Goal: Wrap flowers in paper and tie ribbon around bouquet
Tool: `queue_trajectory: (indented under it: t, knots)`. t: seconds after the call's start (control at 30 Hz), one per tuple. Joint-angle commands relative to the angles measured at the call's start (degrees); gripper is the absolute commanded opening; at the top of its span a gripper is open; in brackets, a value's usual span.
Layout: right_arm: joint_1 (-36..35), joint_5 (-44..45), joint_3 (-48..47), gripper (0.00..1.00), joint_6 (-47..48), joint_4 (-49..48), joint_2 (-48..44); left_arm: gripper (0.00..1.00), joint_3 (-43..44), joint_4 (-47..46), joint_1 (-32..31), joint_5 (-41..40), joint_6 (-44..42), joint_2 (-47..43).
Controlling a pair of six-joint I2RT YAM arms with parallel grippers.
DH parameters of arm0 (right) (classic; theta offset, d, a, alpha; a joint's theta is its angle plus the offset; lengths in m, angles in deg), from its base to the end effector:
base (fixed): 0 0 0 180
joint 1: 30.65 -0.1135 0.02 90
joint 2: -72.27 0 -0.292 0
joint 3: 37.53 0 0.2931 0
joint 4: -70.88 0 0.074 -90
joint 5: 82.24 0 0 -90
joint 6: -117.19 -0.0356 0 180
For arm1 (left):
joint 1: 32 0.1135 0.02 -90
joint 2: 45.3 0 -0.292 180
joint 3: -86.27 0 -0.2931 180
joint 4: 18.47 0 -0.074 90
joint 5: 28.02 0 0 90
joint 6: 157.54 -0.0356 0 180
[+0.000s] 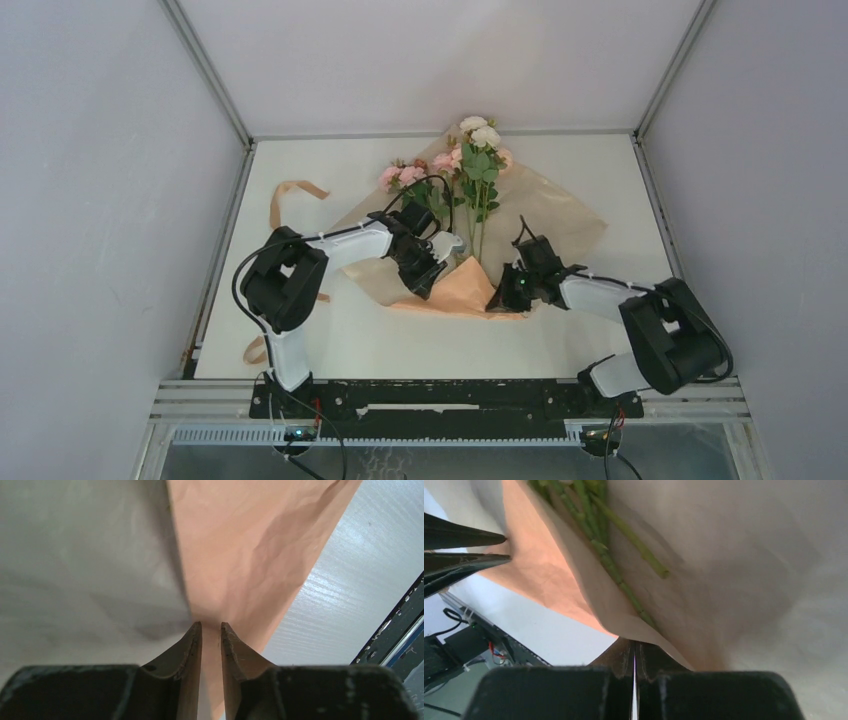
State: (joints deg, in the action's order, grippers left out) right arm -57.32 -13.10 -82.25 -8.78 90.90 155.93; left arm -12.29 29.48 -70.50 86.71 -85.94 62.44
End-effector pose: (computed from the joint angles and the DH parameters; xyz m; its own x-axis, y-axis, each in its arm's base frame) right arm 0.2365 0.1330 0.1276 -0.9624 0.1308 -0.2381 -0.0225 0.8350 0.5498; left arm 0.3042 -0.2610 0.1594 -0.5082 0.7706 -0.3847 0.8586 0.4183 -0.2964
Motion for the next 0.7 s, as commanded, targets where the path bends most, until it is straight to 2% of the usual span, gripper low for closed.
queue_trajectory:
  t: [0.0, 0.13, 0.23, 0.37, 0.53, 0.67]
  knots:
    - [4.8, 1.5, 5.9, 0.00, 0.4, 4.2, -7.1, 0.25, -0.9, 0.1, -0.3, 1.4, 0.9, -1.5]
    - [8.9, 2.0, 8.5, 0.00, 0.1, 8.4, -14.9, 0.25, -0.6, 0.1, -0.3, 1.4, 1.3, -0.6]
    - [11.0, 3.3, 8.3, 0.11, 0.1, 11.8, -20.9, 0.25, -0.2, 0.5, -0.6, 1.2, 1.1, -1.1]
    - [14.4, 5.2, 8.1, 0.15, 0.2, 14.7, -27.5, 0.26, 4.8, 6.1, -0.7, -2.4, -1.0, -4.1]
    - [15.5, 2.5, 8.1, 0.14, 0.6, 12.2, -26.4, 0.28, 17.6, 16.0, -2.0, -1.6, -2.3, -11.9]
    - [15.4, 0.8, 8.2, 0.14, 0.4, 9.5, -23.4, 0.29, 20.2, 20.4, -7.1, 4.6, -3.1, -15.8]
